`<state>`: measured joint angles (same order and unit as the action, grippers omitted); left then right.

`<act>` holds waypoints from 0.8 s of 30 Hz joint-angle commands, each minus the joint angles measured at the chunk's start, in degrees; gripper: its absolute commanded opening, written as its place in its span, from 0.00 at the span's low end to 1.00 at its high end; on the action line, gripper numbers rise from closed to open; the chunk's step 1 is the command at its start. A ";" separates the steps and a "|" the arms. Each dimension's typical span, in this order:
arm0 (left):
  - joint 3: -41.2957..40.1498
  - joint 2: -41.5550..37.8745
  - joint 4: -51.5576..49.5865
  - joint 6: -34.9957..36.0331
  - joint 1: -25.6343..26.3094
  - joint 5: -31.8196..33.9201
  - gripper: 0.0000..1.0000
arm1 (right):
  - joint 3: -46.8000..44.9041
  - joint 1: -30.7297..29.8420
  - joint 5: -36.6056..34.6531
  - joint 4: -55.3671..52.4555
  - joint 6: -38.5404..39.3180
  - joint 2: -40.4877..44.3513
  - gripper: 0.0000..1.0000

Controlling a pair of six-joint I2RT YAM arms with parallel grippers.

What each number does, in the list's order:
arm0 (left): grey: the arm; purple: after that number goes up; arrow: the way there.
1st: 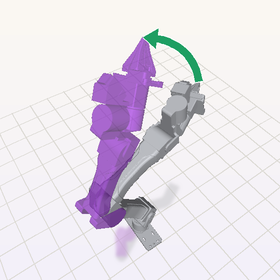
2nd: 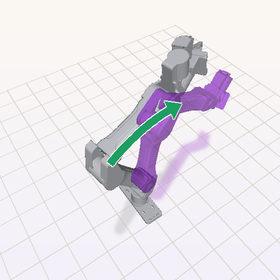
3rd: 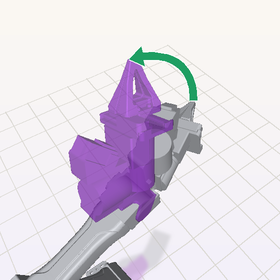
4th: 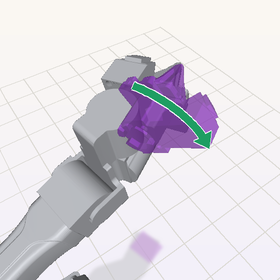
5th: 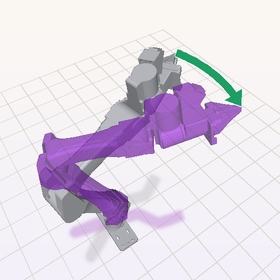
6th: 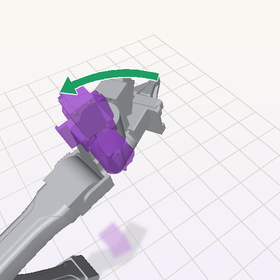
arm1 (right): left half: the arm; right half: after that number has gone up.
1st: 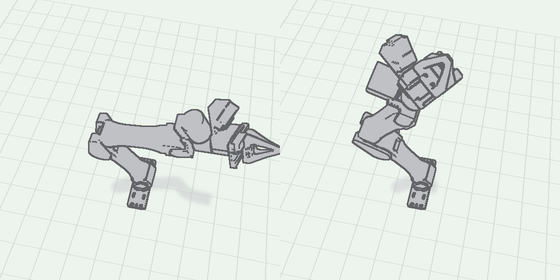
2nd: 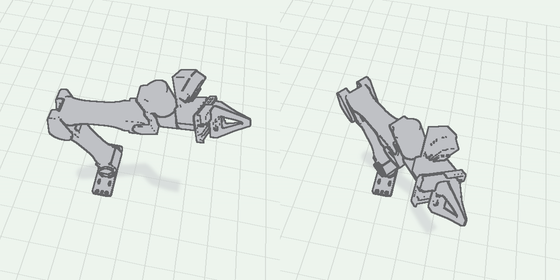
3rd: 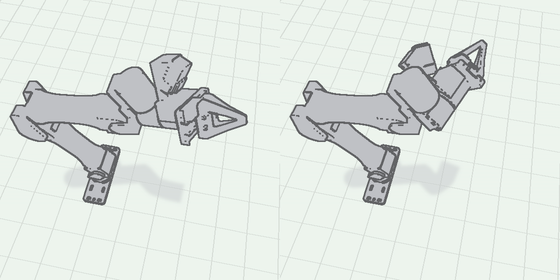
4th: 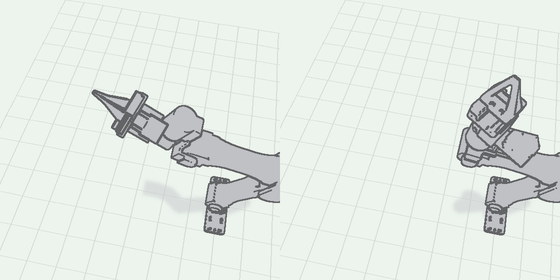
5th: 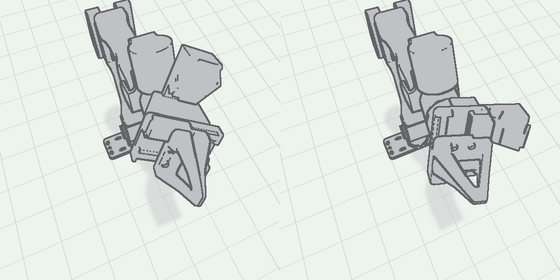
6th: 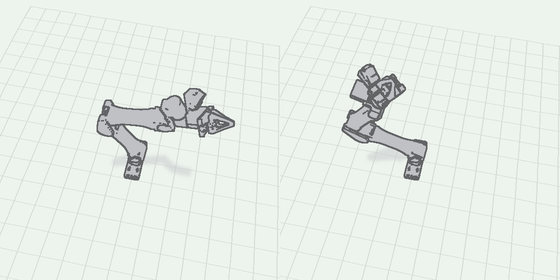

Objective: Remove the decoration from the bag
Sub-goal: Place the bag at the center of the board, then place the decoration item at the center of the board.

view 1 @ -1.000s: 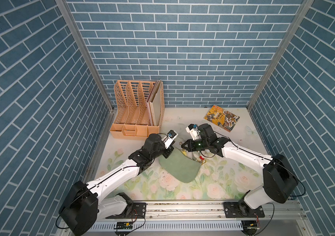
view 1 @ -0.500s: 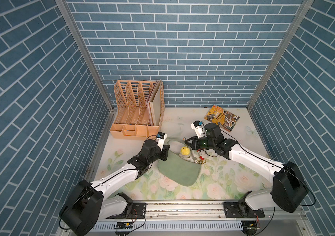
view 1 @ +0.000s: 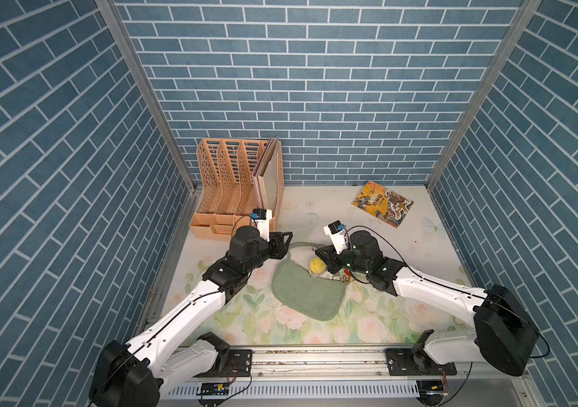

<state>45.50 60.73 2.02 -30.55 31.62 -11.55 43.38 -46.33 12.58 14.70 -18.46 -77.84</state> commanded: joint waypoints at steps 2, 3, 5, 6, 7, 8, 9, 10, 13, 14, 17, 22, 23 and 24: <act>5.58 5.71 -2.12 -6.10 3.47 -8.86 0.47 | 0.57 -1.18 -2.90 5.34 5.31 0.87 0.00; 6.17 6.99 -2.32 -6.41 3.61 -9.97 0.46 | 0.81 -1.25 -2.57 5.38 5.63 0.79 0.00; 7.18 8.20 -3.56 -6.33 3.74 -10.66 0.45 | 1.04 -1.38 -2.09 5.72 5.89 0.76 0.00; 7.35 8.46 -3.76 -6.31 3.73 -11.02 0.44 | 1.20 -1.44 -1.92 5.73 6.01 0.76 0.00; 7.33 8.63 -3.73 -6.55 3.72 -11.61 0.44 | 1.49 -1.40 -1.89 5.52 6.20 0.69 0.00; 7.33 8.88 -3.59 -6.89 3.82 -12.26 0.44 | 1.84 -1.48 -1.86 5.13 6.43 0.49 0.00; 7.20 9.07 -3.52 -7.14 3.94 -12.87 0.44 | 2.12 -1.47 -1.90 4.83 6.68 0.36 0.00; 7.01 9.24 -3.43 -7.31 3.94 -13.41 0.44 | 2.40 -1.46 -1.97 4.74 6.87 0.22 0.00; 6.16 9.32 -3.99 -7.34 4.00 -13.36 0.44 | 2.96 -1.56 -1.90 4.57 7.03 -0.23 0.00; 5.73 9.15 -3.85 -7.40 4.04 -13.33 0.43 | 3.29 -1.57 -1.81 4.47 7.12 -0.40 0.00; 4.37 9.18 -1.66 -8.79 4.07 -14.50 0.42 | 3.78 -1.58 -1.62 4.28 7.21 -0.89 0.00; 4.99 10.24 -2.39 -7.77 4.31 -14.45 0.37 | 4.25 -1.88 -1.08 3.99 7.20 -1.02 0.00; 5.44 10.34 -3.09 -7.25 4.26 -14.06 0.36 | 4.33 -1.87 -0.99 3.95 7.27 -0.92 0.00; 5.89 10.52 -3.59 -6.82 4.28 -13.62 0.35 | 4.35 -1.90 -0.97 3.85 7.34 -0.84 0.00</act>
<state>50.43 70.54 -0.75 -38.79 35.59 -25.12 46.04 -47.64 11.27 18.02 -12.99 -78.46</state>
